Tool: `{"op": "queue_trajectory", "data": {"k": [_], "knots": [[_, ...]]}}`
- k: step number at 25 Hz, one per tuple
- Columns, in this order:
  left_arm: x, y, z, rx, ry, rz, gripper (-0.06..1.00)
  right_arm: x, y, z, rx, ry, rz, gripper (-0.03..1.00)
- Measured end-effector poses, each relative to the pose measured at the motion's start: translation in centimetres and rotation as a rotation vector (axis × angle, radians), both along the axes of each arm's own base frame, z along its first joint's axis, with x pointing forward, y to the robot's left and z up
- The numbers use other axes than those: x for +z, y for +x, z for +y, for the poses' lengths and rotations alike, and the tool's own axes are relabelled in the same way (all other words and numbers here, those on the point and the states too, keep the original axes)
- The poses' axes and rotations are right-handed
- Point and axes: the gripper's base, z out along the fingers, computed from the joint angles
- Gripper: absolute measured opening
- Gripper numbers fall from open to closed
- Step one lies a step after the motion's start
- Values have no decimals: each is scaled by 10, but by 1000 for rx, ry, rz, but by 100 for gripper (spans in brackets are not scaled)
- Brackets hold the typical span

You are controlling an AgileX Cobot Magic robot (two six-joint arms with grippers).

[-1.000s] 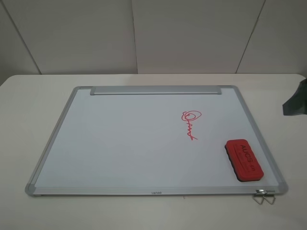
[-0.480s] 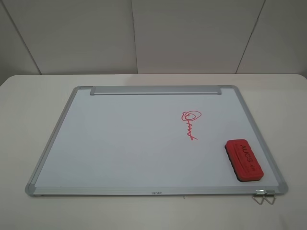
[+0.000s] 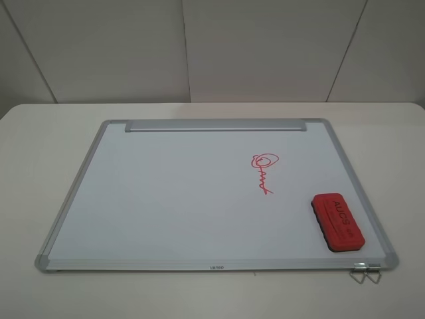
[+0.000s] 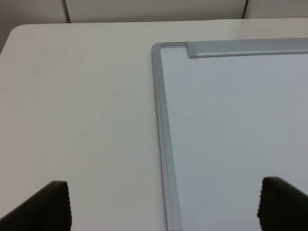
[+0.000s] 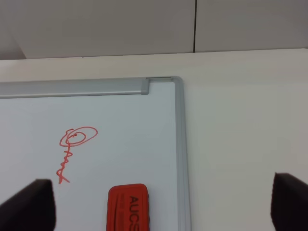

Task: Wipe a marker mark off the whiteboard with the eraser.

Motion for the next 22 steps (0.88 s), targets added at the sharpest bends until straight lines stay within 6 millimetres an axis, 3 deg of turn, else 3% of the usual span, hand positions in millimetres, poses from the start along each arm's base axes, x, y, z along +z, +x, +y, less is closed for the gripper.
{"op": "queue_trajectory", "data": {"k": [3,8,22], "knots": [[0,0,0,0,0,0,77,-15,-11,0,0,0,-18,80],[0,0,0,0,0,0,77,-24,-22,0,2,-4,-48,80],[0,0,0,0,0,0,77,-25,-22,0,2,-5,-44,80]]}}
